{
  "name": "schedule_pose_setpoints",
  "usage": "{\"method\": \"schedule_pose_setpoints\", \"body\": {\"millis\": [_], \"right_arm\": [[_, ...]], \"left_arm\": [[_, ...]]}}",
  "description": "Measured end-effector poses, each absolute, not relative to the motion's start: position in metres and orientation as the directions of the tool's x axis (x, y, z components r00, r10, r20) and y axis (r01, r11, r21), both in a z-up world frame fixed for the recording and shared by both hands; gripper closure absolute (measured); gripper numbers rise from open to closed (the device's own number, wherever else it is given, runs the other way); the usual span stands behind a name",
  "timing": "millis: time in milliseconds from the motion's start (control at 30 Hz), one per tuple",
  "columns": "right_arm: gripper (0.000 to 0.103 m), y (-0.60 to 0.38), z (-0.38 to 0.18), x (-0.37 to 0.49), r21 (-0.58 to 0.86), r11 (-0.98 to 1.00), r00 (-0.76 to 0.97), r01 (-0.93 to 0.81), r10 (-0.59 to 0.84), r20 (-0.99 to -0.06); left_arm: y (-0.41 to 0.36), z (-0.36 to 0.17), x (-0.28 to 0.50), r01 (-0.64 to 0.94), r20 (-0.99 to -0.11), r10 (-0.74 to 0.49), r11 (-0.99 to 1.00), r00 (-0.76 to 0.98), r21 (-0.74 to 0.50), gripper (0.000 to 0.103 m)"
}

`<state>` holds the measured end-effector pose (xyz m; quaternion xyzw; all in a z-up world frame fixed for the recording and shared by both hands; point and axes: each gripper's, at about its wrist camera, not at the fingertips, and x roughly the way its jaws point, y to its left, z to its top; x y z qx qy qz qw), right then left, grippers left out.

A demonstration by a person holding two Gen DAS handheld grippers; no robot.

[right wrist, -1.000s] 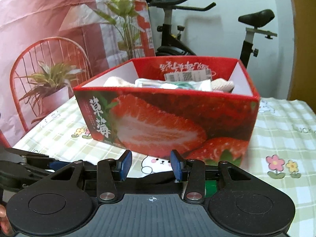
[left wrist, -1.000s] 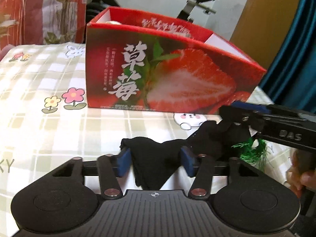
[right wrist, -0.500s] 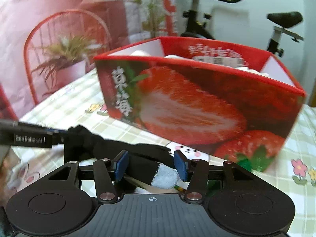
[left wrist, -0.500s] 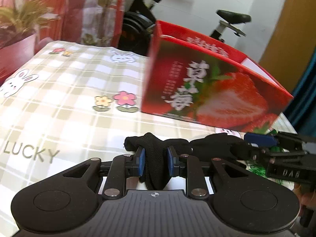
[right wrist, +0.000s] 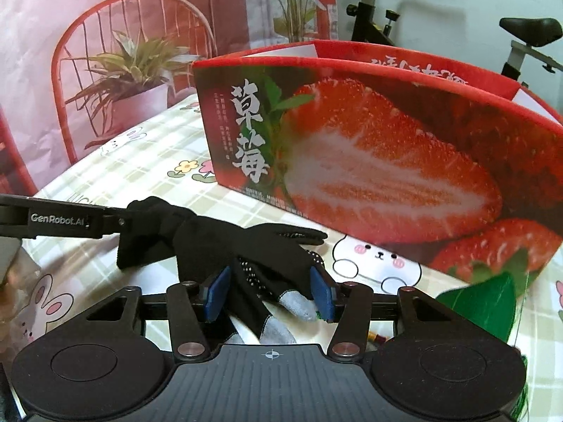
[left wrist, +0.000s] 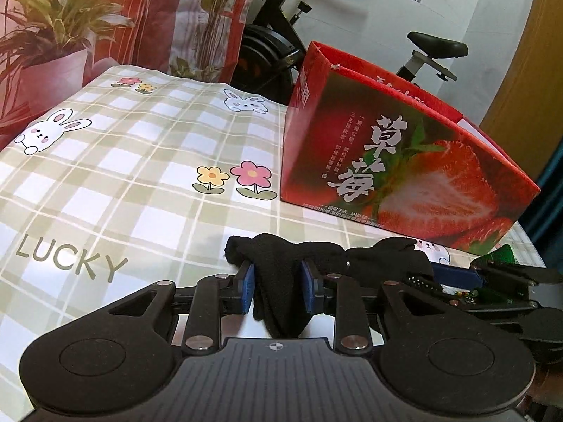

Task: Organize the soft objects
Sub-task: 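Close the left gripper on the black gloves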

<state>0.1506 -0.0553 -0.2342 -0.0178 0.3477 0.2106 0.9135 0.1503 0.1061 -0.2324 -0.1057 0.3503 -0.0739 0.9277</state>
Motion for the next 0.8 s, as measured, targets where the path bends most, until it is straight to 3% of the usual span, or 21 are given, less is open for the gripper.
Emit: {"method": "schedule_pose_setpoints", "body": {"millis": [233, 300, 467, 800], "right_arm": [[0.066, -0.049, -0.237, 0.126, 0.040, 0.890, 0.674, -0.455, 0.373, -0.638], [0.077, -0.050, -0.236, 0.123, 0.046, 0.889, 0.672, -0.456, 0.377, -0.637], [0.090, -0.052, -0.232, 0.117, 0.062, 0.898, 0.682, -0.435, 0.374, -0.628], [0.091, -0.063, -0.199, 0.105, 0.070, 0.903, 0.763, -0.424, 0.397, -0.510]], "left_arm": [[0.105, -0.234, 0.150, 0.065, -0.635, -0.213, 0.967, 0.743, -0.248, 0.073], [0.105, -0.234, 0.149, 0.068, -0.635, -0.214, 0.967, 0.742, -0.247, 0.073], [0.099, -0.234, 0.146, 0.089, -0.628, -0.220, 0.968, 0.747, -0.234, 0.074], [0.084, -0.218, 0.132, 0.168, -0.560, -0.251, 0.966, 0.790, -0.198, 0.082]]}}
